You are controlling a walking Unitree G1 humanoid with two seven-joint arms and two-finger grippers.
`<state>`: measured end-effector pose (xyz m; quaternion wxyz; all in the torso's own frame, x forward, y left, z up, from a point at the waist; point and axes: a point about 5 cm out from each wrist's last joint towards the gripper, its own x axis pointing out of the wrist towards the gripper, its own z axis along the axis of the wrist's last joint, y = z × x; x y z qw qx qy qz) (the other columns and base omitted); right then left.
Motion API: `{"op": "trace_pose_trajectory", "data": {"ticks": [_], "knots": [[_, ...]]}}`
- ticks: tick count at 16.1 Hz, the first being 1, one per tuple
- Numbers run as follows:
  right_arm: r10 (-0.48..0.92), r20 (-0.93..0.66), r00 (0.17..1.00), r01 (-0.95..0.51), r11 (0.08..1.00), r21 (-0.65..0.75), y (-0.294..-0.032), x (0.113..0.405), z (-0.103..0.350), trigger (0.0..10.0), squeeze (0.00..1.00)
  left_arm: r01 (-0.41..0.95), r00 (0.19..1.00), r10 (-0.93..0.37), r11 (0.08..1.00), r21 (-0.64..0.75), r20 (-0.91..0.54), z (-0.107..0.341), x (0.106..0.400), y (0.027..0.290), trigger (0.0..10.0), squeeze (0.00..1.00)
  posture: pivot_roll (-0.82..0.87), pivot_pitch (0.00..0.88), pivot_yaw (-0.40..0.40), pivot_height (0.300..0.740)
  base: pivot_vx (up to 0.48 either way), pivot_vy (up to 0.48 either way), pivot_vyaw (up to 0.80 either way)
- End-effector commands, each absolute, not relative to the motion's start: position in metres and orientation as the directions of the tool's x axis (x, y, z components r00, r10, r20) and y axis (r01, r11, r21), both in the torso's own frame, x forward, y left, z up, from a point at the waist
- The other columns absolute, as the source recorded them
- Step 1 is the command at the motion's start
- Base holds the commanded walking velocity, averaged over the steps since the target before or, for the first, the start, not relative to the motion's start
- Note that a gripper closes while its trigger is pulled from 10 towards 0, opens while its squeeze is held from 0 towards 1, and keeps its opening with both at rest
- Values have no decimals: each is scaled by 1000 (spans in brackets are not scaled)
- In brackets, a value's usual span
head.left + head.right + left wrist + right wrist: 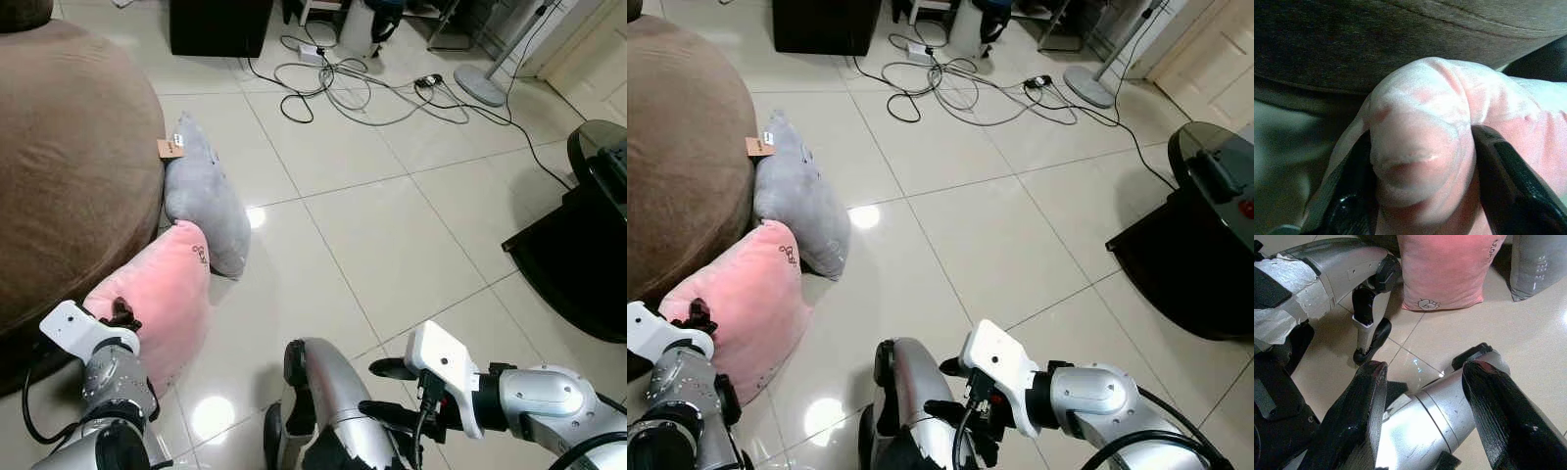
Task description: Move the pillow to the sofa from floor
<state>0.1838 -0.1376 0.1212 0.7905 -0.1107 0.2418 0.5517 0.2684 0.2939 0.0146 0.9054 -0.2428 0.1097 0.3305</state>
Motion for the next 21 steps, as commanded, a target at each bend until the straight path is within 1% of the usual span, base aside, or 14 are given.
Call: {"op": "trace_pose_trajectory", "data": {"ticks": [1, 6, 15, 18, 19, 20, 21], "knots": [[809, -519, 276, -925, 371, 86, -140, 183, 125, 10000, 0, -632, 771, 502, 679, -373, -393, 4, 265, 281, 0, 0, -333, 198, -359, 570, 0, 0, 0], [811, -513, 281, -926, 370, 78, -139, 184, 130, 10000, 0, -625, 777, 495, 680, -382, -390, 5, 266, 280, 0, 0, -331, 195, -359, 570, 0, 0, 0], [809, -513, 287, -922, 379, 82, -138, 186, 125, 10000, 0, -600, 797, 467, 680, -421, -382, 3, 265, 278, 0, 0, -320, 184, -349, 570, 0, 0, 0], [808, -506, 301, -919, 388, 73, -137, 191, 123, 10000, 0, -596, 800, 458, 678, -430, -387, 0, 263, 277, 0, 0, -304, 171, -322, 570, 0, 0, 0], [803, -501, 323, -912, 405, 62, -137, 196, 115, 10000, 0, -586, 807, 439, 672, -452, -394, -3, 262, 270, 0, 0, -258, 153, -269, 570, 0, 0, 0], [799, -498, 337, -906, 420, 60, -138, 199, 111, 10000, 0, -575, 815, 425, 679, -457, -394, -4, 263, 266, 0, 0, -232, 138, -241, 570, 0, 0, 0], [787, -483, 384, -887, 460, 44, -136, 207, 103, 10000, 0, -543, 836, 389, 689, -480, -387, -7, 264, 255, 0, 0, -198, 103, -195, 570, 0, 0, 0]]}}
